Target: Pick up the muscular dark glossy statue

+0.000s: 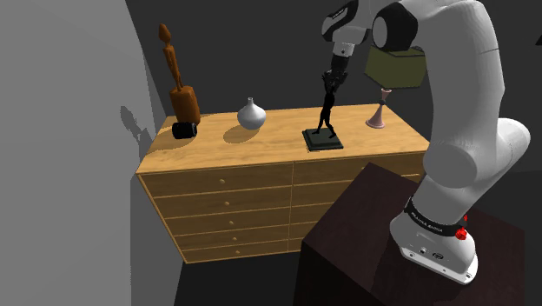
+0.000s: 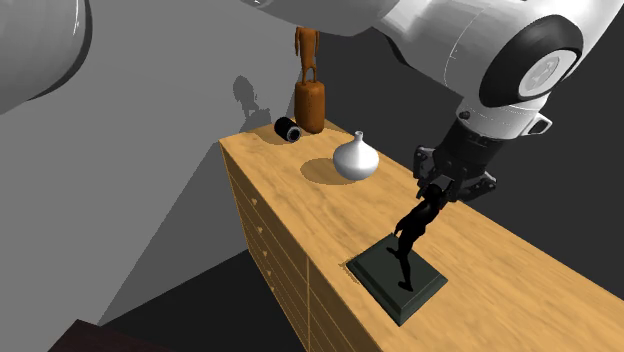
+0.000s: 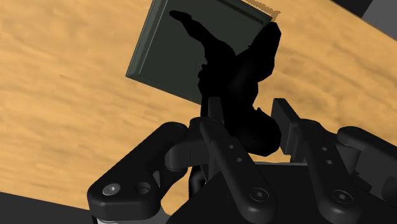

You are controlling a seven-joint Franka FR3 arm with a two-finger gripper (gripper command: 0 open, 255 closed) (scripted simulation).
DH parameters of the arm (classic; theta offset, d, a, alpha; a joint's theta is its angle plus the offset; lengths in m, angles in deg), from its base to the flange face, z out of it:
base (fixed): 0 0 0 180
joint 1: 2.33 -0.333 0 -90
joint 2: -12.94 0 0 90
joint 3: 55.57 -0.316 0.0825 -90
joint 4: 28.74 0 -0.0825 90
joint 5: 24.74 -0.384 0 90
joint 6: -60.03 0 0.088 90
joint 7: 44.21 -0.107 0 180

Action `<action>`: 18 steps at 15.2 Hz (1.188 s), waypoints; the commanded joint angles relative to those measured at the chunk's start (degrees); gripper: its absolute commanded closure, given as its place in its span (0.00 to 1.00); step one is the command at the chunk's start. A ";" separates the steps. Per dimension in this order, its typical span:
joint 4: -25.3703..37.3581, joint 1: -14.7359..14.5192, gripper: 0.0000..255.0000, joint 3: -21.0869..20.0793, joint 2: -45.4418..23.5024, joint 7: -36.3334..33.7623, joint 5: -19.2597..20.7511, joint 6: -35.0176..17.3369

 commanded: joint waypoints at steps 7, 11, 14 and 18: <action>2.22 0.05 1.00 0.29 1.06 -0.82 0.65 3.16; 4.22 0.21 1.00 0.52 1.77 -1.45 1.11 5.73; 5.93 0.39 1.00 0.66 2.17 -1.92 1.39 7.73; 7.93 0.64 1.00 0.77 2.47 -2.41 1.63 9.92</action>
